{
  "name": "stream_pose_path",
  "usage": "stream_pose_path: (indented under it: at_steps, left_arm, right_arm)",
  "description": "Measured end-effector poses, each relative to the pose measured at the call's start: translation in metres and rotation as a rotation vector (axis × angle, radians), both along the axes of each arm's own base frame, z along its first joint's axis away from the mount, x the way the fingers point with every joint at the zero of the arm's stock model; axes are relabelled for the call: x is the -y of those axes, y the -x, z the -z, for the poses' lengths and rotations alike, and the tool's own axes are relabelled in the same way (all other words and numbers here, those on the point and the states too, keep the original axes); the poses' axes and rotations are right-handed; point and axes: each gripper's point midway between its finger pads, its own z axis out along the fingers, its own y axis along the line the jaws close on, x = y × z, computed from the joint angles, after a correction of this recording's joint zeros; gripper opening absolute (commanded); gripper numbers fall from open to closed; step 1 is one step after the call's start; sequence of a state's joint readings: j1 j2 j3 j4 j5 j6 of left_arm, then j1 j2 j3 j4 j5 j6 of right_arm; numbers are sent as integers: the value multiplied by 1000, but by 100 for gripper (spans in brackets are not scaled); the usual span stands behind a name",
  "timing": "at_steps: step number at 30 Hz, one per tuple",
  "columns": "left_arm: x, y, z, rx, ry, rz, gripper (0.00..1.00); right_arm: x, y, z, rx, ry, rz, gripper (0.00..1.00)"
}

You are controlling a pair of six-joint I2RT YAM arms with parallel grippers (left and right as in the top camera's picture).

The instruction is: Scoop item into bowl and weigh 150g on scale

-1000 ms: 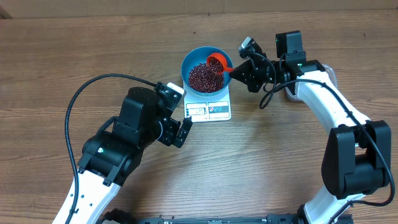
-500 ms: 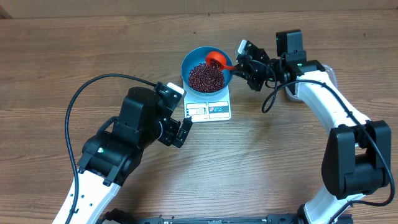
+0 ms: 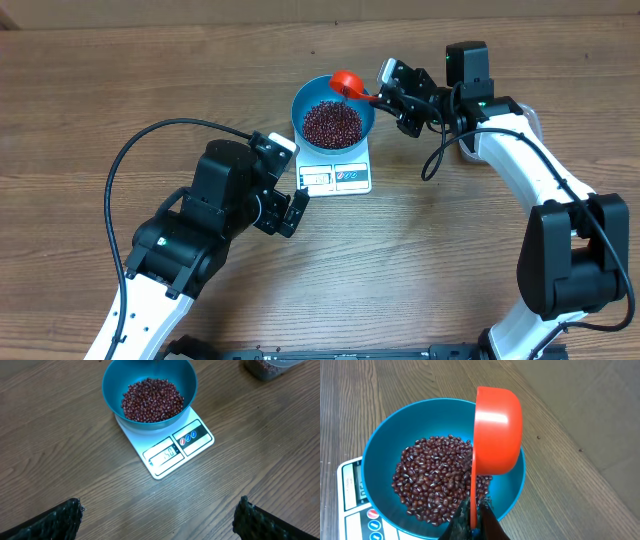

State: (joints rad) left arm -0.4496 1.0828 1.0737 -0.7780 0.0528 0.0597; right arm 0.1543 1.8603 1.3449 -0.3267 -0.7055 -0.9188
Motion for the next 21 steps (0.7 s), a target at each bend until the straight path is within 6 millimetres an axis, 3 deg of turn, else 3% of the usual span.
stream_pose_path:
  at_steps: [21]
  left_arm:
    - [0,0,0,0,0,0,99]
  right_arm:
    - [1,4,4,-9,13,-11,4]
